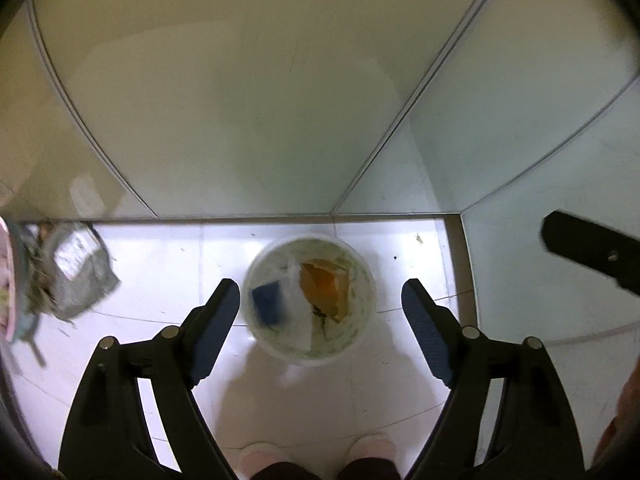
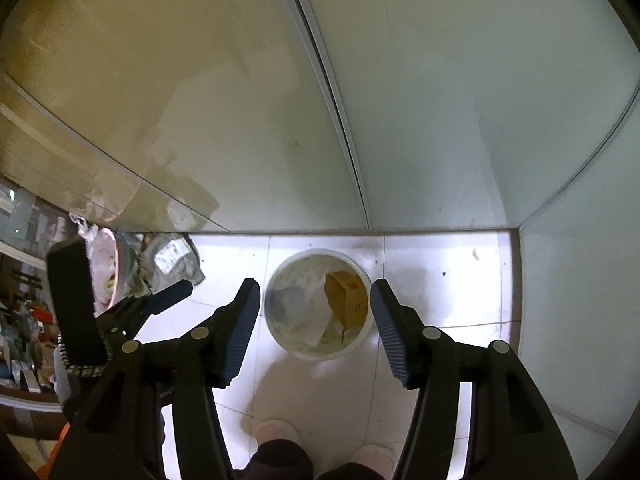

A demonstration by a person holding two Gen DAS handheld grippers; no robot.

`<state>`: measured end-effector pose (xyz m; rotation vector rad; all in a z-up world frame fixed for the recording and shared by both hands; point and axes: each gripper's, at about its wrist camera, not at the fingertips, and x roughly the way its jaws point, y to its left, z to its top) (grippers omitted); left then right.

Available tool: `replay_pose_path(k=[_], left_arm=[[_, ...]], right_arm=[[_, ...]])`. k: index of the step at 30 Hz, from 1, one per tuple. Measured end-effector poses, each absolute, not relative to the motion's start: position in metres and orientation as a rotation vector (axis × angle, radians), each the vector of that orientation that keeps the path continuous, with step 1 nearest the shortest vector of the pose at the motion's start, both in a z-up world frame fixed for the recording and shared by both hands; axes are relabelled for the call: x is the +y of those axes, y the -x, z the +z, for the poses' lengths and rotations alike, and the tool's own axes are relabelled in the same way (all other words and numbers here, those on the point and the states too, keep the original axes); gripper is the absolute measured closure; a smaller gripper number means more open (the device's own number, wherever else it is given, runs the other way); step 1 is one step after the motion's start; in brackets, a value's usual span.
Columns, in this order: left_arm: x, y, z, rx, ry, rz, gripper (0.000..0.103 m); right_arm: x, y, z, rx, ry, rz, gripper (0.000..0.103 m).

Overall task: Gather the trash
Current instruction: 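Open both tools to drop the container and box into the bucket, then raise both tools back up toward the counter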

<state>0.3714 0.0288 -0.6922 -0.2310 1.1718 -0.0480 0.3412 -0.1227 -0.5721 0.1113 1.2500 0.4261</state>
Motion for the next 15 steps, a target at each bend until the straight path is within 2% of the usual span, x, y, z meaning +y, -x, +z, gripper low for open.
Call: replay_pose_path(k=[6,15], left_arm=[[0.038,-0.359,-0.617,1.16,0.243,-0.028,0.02],[0.063,-0.332,-0.437,1.066,0.25,0.03,0.02]], right_arm=[[-0.13,-0.338,-0.507,1.244,-0.129,0.41,0.049],[-0.129,-0.328,-0.363,1.188,-0.1,0.396,0.049]])
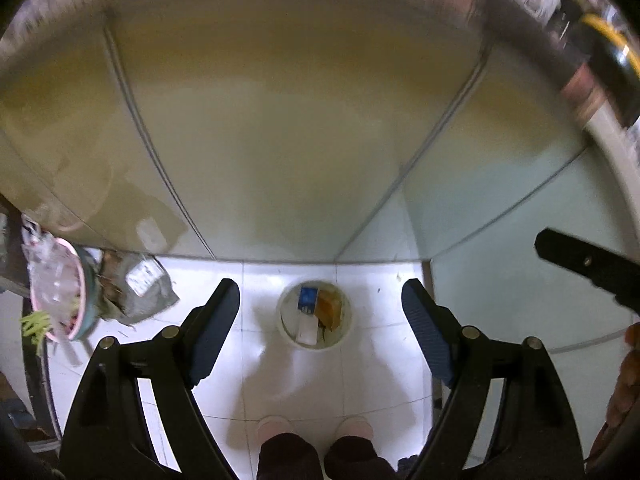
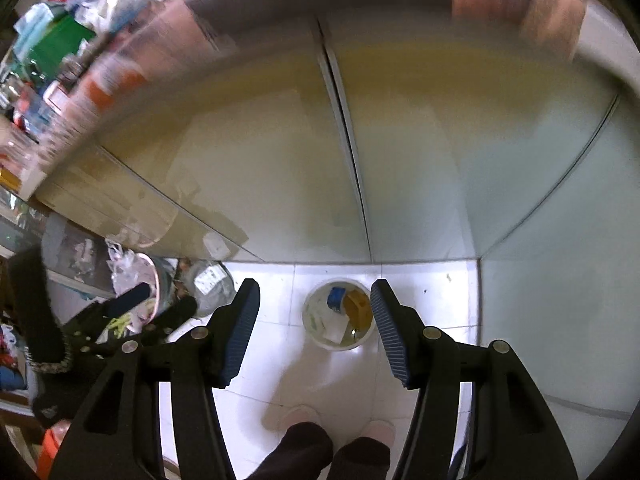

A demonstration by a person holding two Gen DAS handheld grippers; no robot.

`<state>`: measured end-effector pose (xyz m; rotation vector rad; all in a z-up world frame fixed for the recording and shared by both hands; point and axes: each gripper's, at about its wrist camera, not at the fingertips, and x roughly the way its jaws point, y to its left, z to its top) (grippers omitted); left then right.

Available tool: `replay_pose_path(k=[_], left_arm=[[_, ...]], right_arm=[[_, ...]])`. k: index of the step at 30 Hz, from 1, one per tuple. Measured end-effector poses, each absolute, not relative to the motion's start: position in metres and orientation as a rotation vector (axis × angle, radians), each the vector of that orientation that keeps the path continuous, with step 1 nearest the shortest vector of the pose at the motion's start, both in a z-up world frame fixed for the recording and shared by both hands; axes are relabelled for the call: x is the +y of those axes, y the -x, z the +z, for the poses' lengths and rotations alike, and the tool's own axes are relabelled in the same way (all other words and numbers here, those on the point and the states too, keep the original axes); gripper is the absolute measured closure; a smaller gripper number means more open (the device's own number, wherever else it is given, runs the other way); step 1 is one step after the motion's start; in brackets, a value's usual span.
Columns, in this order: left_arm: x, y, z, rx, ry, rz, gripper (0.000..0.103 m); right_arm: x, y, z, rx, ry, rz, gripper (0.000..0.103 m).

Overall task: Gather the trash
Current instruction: 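Raise both tools back up toward the counter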

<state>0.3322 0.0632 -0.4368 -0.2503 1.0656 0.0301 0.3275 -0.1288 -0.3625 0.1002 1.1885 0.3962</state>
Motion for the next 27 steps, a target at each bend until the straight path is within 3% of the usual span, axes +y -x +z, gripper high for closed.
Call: replay_pose_path(k=[12,19,27], left_arm=[[0.094,-0.292,-0.195,0.807,0.214,0.02,0.02],[0.113,-0.267,-0.118,0.657,0.156,0.032,0.016],[0.122,-0.271,-0.075,0.587,0.129,0.029,0.01]], right_arm=[[-0.114,-0.288,-0.17,0.962,-0.07,0.367,0.049],[-0.103,-0.268,-0.099,0.803,-0.046,0.337,0.049],[-0.109,-0.266,-0.058,0.7,-0.063,0.299,0.047]])
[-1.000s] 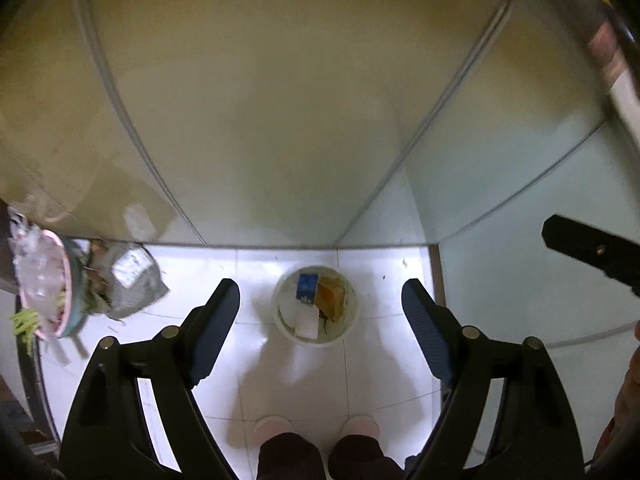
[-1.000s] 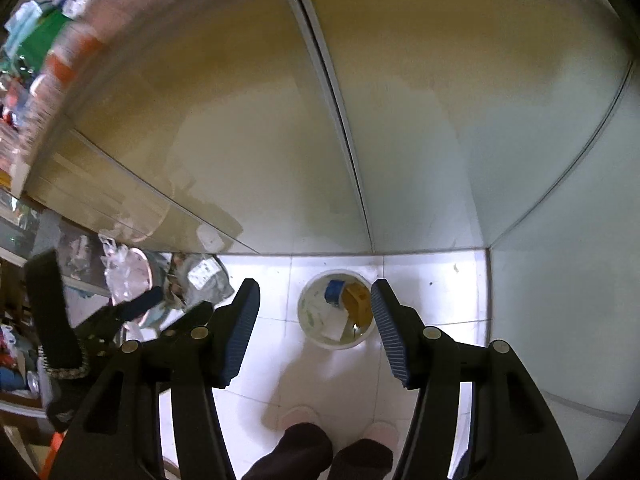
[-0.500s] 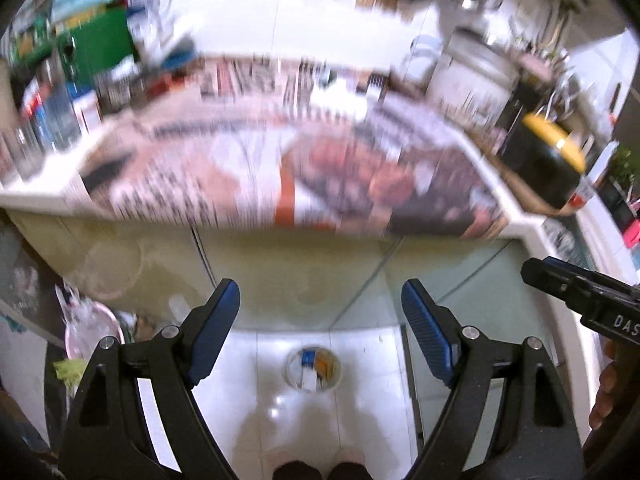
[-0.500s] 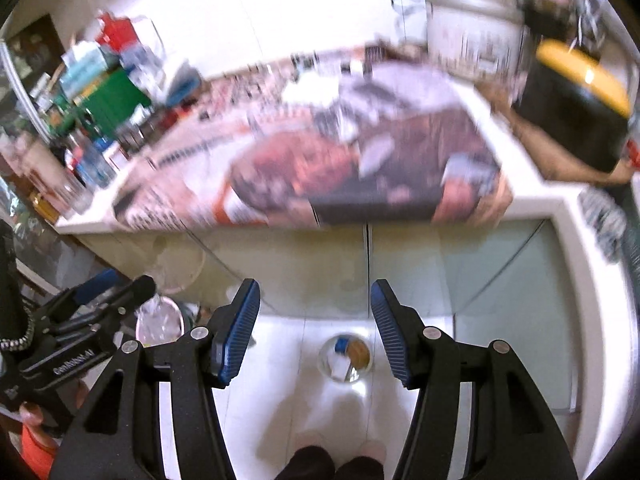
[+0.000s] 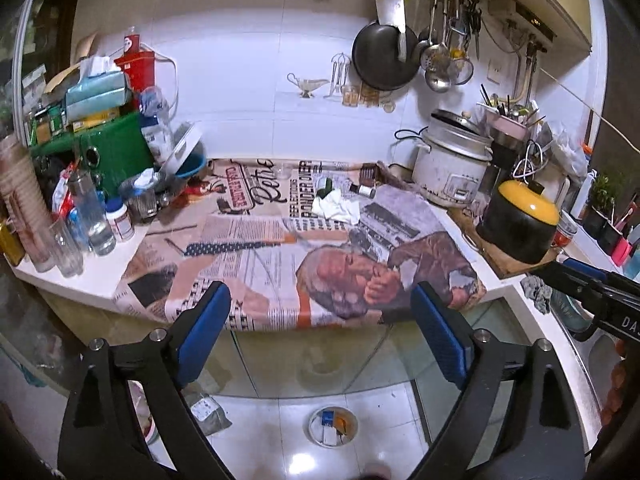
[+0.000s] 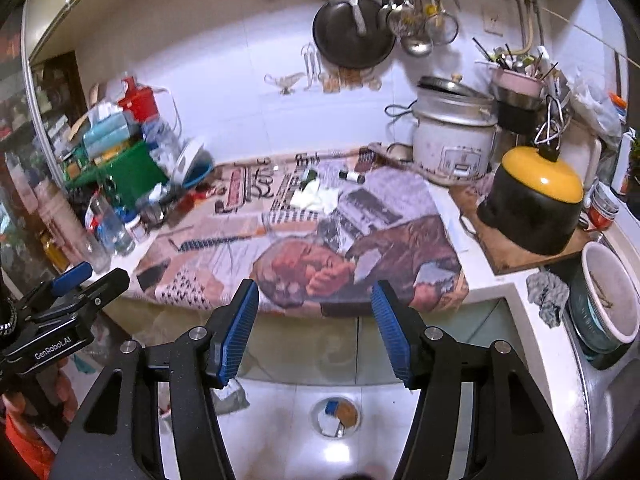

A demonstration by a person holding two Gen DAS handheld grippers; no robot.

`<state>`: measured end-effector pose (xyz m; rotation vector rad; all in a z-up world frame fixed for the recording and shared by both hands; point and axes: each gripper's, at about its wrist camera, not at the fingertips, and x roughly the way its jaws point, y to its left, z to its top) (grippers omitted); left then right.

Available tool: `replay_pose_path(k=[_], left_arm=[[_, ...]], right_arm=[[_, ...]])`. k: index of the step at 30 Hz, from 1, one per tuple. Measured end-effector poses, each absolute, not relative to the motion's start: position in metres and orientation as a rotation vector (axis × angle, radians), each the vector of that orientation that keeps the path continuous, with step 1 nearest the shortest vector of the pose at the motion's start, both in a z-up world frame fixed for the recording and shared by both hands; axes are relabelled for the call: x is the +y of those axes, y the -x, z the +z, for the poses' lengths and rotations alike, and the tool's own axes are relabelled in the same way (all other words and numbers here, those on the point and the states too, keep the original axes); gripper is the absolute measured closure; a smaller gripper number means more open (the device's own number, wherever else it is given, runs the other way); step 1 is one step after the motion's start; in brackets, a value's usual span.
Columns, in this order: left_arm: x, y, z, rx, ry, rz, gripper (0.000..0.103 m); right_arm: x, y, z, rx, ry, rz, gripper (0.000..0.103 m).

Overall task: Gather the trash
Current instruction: 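Raise both tools back up toward the counter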

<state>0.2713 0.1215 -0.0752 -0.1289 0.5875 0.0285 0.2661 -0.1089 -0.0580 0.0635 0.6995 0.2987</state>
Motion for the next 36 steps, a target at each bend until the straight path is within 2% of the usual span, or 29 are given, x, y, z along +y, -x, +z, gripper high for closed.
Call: replay_pose_path(k=[8,14,19,27,36], left_arm=[[0.112,-0.32,-0.067,0.559,0.124,0.051,0.01],[0.096,-0.385,-0.063,0.561,0.114,0.092,0.01],[0.084,-0.449,-0.058,0.587,0.171,0.12,0.01],[0.082,-0.508,-0.076,0.65,0.211,0.224,0.01],[0.138,-0.549,-0.098,0.702,0.224,0.3,0.01]], right_arm=[[-0.131,-0.305,-0.051,0.643,-0.081,0.283,0.047],[-0.156,-0.369,-0.052,0.634,-0.087,0.319,0.047],[-0.17,-0.432,-0.053,0.679,-0.074,0.388,0.047],[-0.159,-0.513,-0.083,0.785,-0.021,0.507,0.046],[-0.104,-0.591,-0.135,0.955,-0.084,0.589,0.046]])
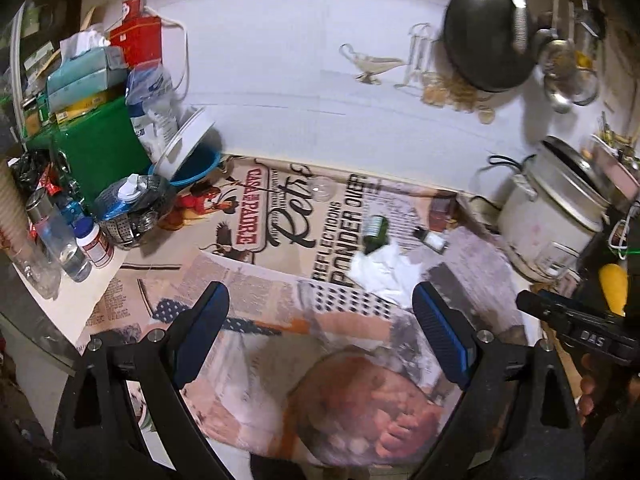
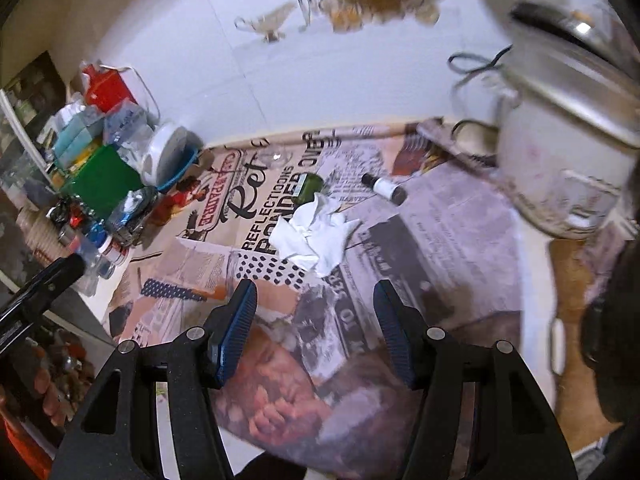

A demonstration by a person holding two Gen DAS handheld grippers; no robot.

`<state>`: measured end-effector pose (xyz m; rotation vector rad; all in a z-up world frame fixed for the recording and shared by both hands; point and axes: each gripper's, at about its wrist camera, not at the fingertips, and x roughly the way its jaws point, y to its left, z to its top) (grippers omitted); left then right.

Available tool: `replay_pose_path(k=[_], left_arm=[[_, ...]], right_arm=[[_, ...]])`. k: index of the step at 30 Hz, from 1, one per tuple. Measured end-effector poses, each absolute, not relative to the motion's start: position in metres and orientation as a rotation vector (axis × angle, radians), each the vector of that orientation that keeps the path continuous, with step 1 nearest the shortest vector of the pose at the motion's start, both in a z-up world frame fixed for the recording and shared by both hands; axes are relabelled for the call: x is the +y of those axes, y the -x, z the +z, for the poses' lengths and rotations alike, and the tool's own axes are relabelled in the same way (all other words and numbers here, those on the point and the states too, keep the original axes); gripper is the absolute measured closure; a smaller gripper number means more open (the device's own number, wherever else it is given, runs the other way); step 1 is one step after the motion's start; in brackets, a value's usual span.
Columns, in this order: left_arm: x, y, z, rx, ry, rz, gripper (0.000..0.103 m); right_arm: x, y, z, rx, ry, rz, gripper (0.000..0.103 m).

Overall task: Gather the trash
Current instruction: 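Raise both tools back up toward the counter, then grasp the green glass jar with the left tool while the right tool grasps white tissue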

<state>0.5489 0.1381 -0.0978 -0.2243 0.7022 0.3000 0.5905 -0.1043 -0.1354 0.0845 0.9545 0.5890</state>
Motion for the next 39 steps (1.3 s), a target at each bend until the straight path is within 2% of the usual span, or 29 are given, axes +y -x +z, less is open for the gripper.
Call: replay_pose_path(k=[8,16,21,29,31,32,33,35,36,39], left_arm=[[0.209,-0.603,-0.119,0.746,0.175,0.304,0.01],[0.256,-0.659,-0.168,0.871,0.185,0.287,0.01],[0.263,-0.674,-0.188,0.919,0.194,0.261,0.01],[0.254,-0.692,-0.19,0.93,0.189,0.213,0.01],[0.25,-0.698,-0.19,0.929,0.18,0.202,0.01],[0.247,-0.7,-0.19,0.931,0.177,0.194,0.01],[0.244,-0.704,-0.191,0.933,0.174,0.184,0.01],[0.238,-0.712,-0.194,0.939,0.168,0.159,0.01],[0.234,-0.715,-0.195,0.942,0.163,0.148,0.01],[0.217,-0.734,-0.203,0.959,0.132,0.094,0.01]], right_arm=[[-0.043,-0.661,-0.191,1.075,-0.111,0.513,0.046],[-0.018,-0.719,-0.257,1.21,-0.19,0.456,0.046],[0.0,-0.719,-0.27,1.253,-0.205,0.485,0.046],[0.039,-0.7,-0.277,1.232,0.027,0.515,0.044],[0.035,-0.699,-0.278,1.216,0.033,0.501,0.052],[0.033,-0.7,-0.278,1.208,0.037,0.492,0.064],[0.029,-0.701,-0.278,1.202,0.043,0.478,0.069],[0.018,-0.704,-0.279,1.206,0.026,0.473,0.09],[0.012,-0.706,-0.28,1.211,0.008,0.475,0.094],[-0.008,-0.709,-0.278,1.223,-0.032,0.444,0.095]])
